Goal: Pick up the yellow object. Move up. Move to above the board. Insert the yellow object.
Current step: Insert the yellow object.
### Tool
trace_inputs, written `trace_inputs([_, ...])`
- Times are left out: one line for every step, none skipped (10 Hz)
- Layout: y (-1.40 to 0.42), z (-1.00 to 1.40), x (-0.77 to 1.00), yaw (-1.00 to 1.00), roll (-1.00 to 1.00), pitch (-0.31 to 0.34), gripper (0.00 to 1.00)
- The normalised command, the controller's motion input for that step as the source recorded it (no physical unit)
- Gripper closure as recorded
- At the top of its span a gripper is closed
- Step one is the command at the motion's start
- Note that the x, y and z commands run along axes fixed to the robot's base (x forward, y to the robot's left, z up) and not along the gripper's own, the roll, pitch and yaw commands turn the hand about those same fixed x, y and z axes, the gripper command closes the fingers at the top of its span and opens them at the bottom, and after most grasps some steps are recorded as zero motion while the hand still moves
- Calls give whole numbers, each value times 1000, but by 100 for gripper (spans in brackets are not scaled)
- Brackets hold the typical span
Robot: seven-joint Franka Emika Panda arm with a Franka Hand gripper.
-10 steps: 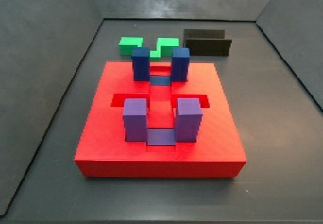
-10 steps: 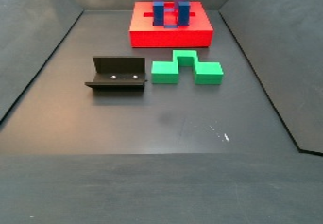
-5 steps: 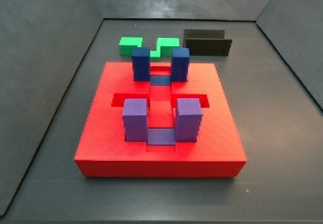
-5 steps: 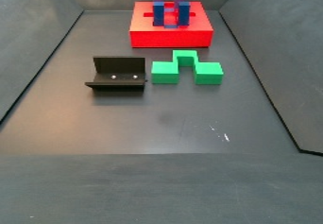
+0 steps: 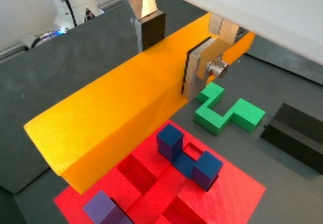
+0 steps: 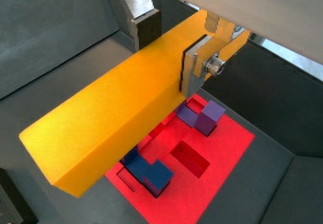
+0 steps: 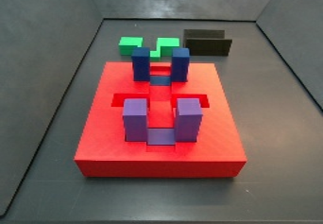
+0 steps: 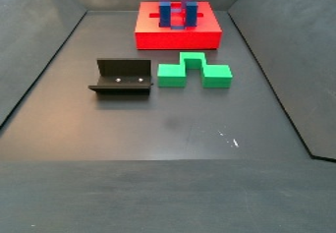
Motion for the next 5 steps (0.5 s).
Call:
trace_inputs([-71, -217, 260, 0, -9, -67, 100])
trace_inputs([-146, -254, 354, 0, 0, -90, 100])
trace_inputs([-140, -311, 500, 100, 17, -70, 100])
trace_inputs([-123, -374, 546, 160, 70, -61, 100])
trace_inputs([-157, -563, 451, 189, 80, -129, 100])
